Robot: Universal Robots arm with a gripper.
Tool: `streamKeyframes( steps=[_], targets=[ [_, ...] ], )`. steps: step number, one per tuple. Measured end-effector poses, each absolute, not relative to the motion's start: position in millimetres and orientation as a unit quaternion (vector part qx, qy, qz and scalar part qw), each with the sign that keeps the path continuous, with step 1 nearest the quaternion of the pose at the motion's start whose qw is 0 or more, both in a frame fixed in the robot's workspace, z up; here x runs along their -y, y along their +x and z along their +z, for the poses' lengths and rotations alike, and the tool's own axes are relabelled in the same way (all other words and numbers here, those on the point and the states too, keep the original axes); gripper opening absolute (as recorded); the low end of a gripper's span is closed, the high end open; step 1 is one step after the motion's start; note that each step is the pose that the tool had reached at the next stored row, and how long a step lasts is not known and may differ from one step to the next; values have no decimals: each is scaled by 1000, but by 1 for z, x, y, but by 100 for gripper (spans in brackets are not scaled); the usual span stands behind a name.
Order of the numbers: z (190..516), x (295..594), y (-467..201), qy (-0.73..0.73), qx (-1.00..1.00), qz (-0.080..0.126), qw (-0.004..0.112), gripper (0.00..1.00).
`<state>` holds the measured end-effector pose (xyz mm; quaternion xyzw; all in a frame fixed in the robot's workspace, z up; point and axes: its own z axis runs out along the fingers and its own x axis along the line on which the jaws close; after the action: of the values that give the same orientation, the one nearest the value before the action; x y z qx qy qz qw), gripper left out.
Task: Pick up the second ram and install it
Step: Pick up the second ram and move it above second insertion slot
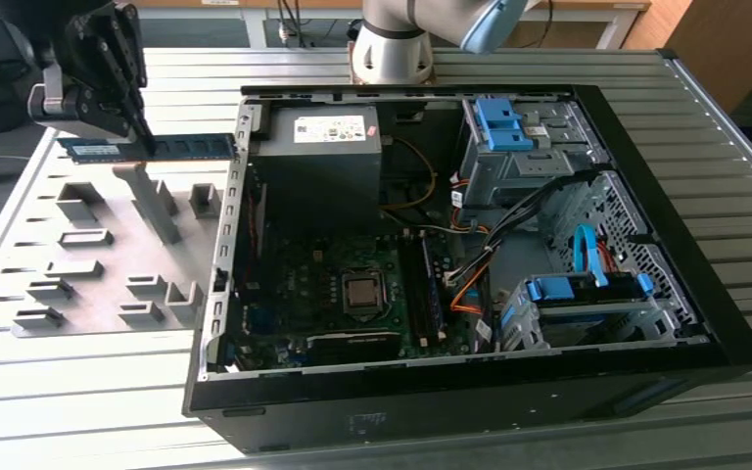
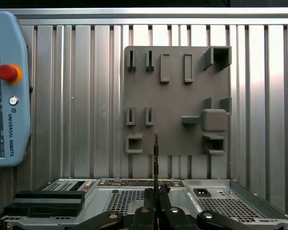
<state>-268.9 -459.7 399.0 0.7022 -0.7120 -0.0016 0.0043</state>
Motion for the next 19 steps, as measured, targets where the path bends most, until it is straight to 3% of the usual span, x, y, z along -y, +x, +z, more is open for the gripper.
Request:
streamKeyframes(
  steps=[19],
  targets=[
    [399,460,-234,702,712,-2,4,15]
  ],
)
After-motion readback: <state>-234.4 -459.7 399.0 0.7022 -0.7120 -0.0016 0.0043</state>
